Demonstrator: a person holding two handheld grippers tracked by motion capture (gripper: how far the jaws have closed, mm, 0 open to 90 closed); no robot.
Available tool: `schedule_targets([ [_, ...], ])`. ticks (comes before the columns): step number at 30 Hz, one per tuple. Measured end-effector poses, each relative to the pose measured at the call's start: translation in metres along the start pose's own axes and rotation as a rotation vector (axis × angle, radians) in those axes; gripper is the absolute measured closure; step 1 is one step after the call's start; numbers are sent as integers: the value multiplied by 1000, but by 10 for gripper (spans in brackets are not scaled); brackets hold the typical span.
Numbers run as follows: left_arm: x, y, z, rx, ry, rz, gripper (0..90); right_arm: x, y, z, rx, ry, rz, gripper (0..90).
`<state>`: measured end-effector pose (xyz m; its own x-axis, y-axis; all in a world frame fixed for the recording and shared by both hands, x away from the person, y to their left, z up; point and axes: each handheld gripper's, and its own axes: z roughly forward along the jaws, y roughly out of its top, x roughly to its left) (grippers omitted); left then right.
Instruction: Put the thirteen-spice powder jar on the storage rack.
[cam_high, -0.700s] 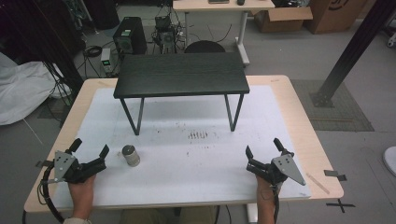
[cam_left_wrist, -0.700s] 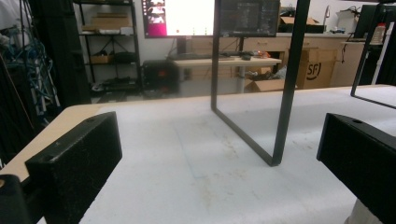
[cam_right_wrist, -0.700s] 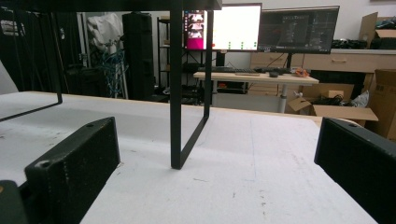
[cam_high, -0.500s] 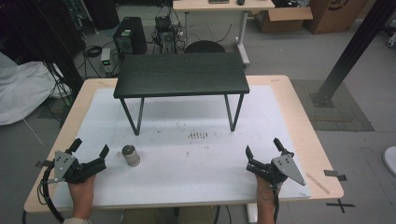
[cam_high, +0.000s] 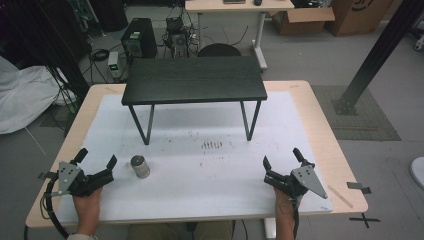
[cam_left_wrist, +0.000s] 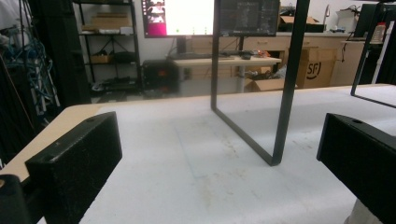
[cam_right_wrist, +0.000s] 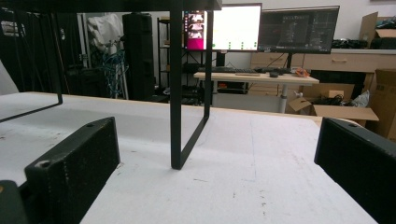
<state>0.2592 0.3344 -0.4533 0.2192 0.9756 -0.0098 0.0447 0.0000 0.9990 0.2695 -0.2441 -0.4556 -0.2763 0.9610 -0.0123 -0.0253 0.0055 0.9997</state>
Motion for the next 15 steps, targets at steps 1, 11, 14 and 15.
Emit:
schedule_targets([
  [1, 0, 0, 0, -2, 0, 0, 4, 0, 0, 0, -2, -1, -1, 0],
  [11, 0, 0, 0, -3, -1, 4, 7, 0, 0, 0, 0, 1, -1, 0],
  [14, 0, 1, 0, -6, 6, 6, 6, 0, 0, 0, 0, 1, -3, 0],
  [15, 0, 2, -1, -10, 8, 6, 7, 0, 0, 0, 0, 1, -3, 0],
])
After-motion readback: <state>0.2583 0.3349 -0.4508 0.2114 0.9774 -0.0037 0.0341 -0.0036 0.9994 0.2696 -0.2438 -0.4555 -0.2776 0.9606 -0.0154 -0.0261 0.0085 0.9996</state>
